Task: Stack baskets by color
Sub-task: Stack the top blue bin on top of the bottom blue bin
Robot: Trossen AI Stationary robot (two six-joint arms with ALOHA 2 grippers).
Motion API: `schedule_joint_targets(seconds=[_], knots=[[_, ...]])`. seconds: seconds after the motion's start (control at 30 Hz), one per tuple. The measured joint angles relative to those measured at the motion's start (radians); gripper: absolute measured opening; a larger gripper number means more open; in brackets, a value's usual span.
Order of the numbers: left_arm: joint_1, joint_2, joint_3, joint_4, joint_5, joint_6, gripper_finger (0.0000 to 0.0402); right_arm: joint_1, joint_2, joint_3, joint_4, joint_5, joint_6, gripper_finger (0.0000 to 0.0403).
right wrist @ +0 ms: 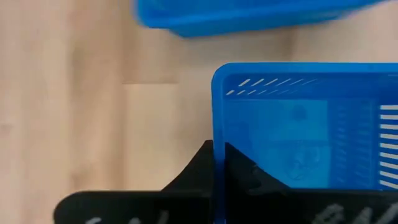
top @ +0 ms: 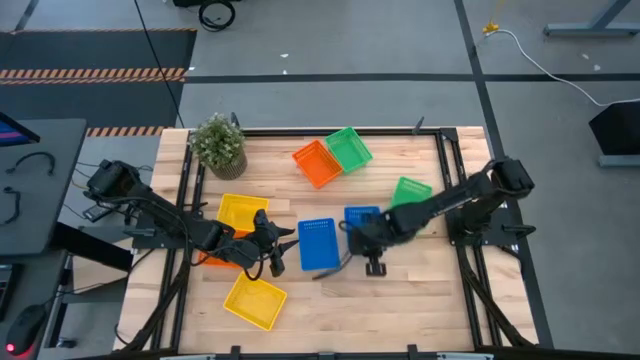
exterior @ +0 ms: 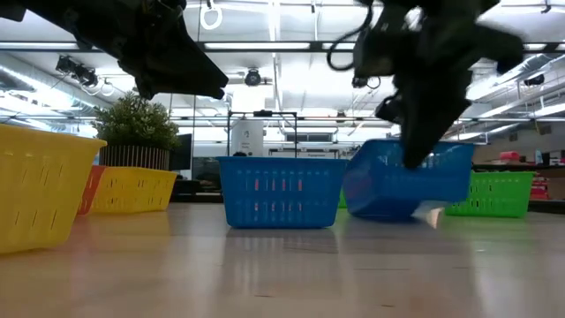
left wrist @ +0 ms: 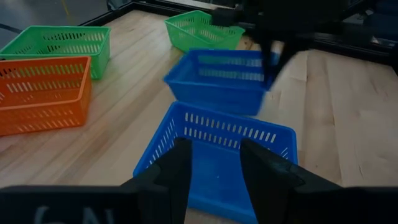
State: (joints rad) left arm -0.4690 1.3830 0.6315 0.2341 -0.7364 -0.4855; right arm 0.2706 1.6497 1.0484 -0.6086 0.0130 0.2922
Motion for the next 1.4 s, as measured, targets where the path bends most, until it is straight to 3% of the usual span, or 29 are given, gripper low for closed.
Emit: schedule_joint_targets(seconds=[0.3,0.8,1.4], knots=[[0.0,0.0,0.0,0.0,0.0,0.0,0.0142,0.077,0.002,0.0,0.004,0.077,0.075,0.0009],[0.0,0.0,0.0,0.0,0.0,0.0,0.0142,0.076,0.002,-0.002,0.033,0.012,0.073,0.0071],[0.0,0.0,0.0,0.0,0.0,0.0,0.0142,0.09,0.002,-0.024,0.05,0.02,-0.006,0.0058]])
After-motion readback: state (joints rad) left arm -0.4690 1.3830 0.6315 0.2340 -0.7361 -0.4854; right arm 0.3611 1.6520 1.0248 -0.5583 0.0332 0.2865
